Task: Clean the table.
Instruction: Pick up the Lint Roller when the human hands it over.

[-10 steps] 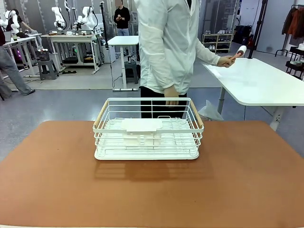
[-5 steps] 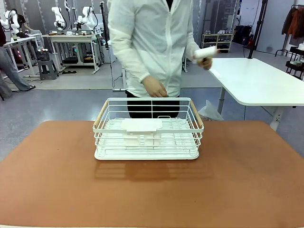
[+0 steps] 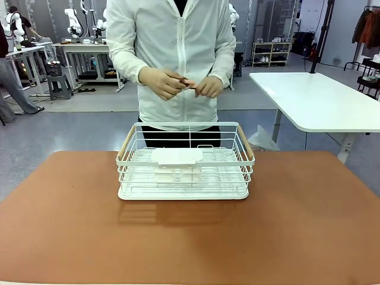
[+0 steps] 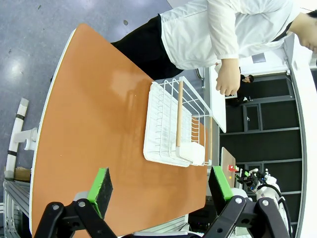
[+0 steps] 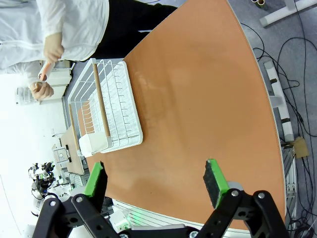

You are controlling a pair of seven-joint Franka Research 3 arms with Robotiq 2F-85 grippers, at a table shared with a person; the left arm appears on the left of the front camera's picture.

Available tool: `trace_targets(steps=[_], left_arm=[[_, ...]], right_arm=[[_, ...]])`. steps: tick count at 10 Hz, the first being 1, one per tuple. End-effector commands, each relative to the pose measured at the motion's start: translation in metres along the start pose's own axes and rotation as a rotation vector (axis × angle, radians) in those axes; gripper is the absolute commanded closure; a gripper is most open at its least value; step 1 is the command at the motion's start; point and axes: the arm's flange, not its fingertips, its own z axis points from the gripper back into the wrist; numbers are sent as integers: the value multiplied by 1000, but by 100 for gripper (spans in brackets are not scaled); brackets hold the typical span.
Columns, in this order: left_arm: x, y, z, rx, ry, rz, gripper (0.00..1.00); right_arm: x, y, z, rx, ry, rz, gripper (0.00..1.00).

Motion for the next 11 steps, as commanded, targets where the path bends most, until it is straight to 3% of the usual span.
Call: trace_targets(steps=[1, 11], left_arm=[[0, 0, 3, -22, -5, -15, 0], [0, 0, 3, -22, -5, -15, 0]], right_arm=[[-1, 1, 2, 12, 0, 11, 0], [-1, 1, 2, 12, 0, 11, 0]])
